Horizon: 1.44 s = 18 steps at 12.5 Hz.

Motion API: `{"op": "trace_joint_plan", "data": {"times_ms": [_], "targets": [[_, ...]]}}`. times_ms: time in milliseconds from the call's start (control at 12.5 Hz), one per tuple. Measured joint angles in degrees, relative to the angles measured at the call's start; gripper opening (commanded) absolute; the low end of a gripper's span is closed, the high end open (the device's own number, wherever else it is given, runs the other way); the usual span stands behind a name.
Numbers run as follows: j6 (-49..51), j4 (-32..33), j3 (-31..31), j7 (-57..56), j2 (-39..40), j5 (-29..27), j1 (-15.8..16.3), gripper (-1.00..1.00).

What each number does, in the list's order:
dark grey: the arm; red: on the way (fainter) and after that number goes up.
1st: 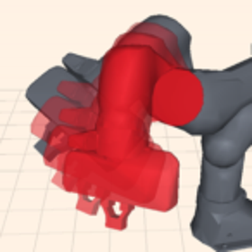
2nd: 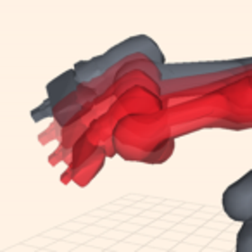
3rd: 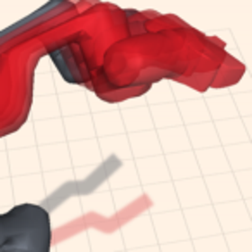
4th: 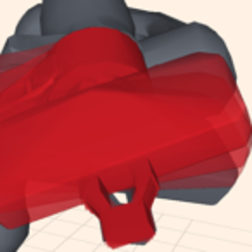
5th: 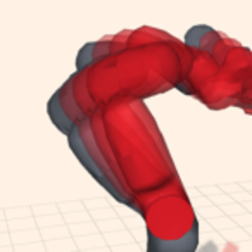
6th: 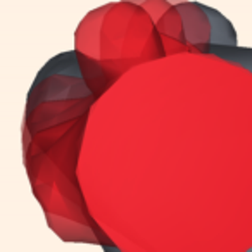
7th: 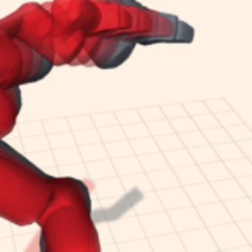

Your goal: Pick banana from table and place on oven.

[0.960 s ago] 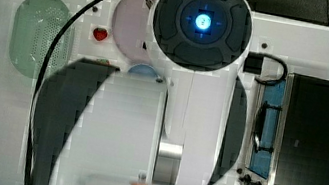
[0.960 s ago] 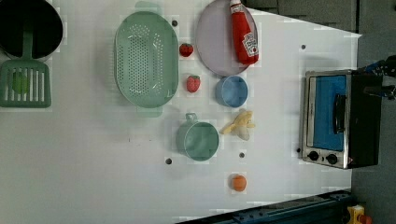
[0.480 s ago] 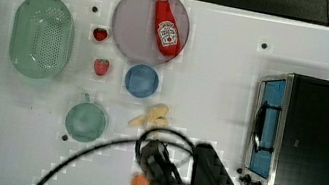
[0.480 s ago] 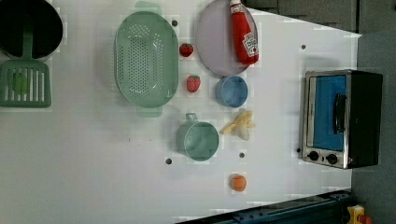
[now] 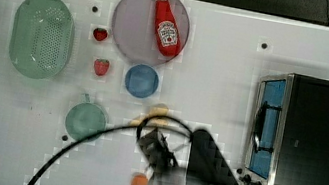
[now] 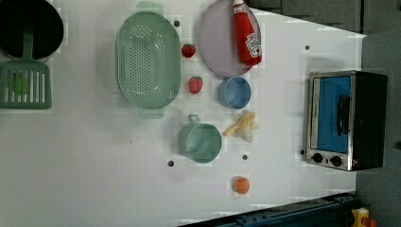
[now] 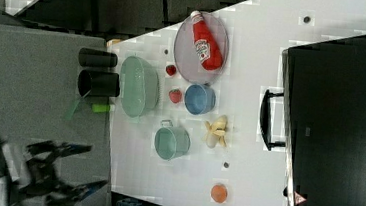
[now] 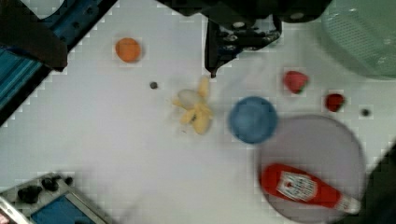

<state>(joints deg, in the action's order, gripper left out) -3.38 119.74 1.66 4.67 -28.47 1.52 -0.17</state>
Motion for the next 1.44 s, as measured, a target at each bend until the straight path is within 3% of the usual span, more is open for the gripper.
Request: {"op": "trace_joint_plan", "data": {"times_ms": [480,800,1040,1440], "targets": [[-17.6,10.0,0.1,0.0,20.2,0.0,-0.9,1.00],[-34.5,18.0,-1.2,0.3,23.7,-0.5,-1.1,1.00],[-43.0,19.6,-1.6,0.3,26.5,0.3,-0.8,1.00],[-55.1,19.4,-3.7,0.5,40.9,-0.2,0.0,1.00]]}}
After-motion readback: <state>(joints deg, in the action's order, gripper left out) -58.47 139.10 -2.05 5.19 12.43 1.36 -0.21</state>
